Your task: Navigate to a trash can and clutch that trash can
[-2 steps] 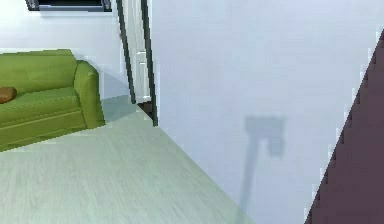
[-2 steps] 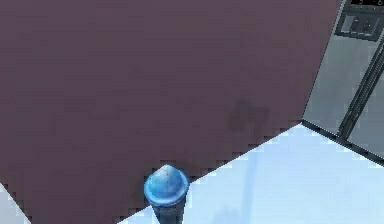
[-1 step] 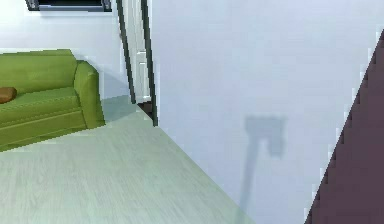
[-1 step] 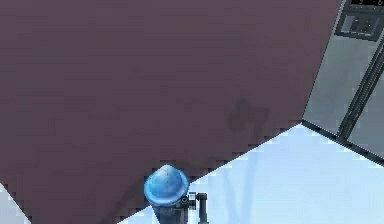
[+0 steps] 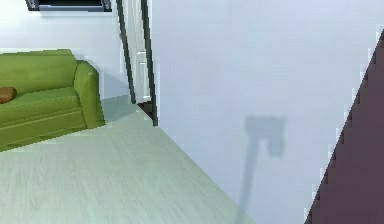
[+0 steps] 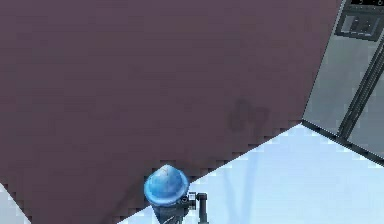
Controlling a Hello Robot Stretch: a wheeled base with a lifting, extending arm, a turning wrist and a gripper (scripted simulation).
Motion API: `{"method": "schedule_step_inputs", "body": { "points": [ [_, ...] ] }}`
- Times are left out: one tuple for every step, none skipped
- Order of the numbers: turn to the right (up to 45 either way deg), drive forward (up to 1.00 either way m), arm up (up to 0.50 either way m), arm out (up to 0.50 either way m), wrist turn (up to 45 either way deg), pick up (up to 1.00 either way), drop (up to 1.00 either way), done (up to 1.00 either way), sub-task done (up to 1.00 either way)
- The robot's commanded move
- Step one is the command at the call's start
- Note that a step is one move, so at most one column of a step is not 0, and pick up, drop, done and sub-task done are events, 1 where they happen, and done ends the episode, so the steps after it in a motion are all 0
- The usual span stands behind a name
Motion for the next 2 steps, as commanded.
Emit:
{"method": "schedule_step_inputs", "body": {
  "points": [
    [0.0,0.00,0.00,0.00,45.0,0.00,0.00,0.00,0.00],
    [0.0,0.00,0.00,0.00,45.0,0.00,0.00,0.00,0.00]
  ]
}}
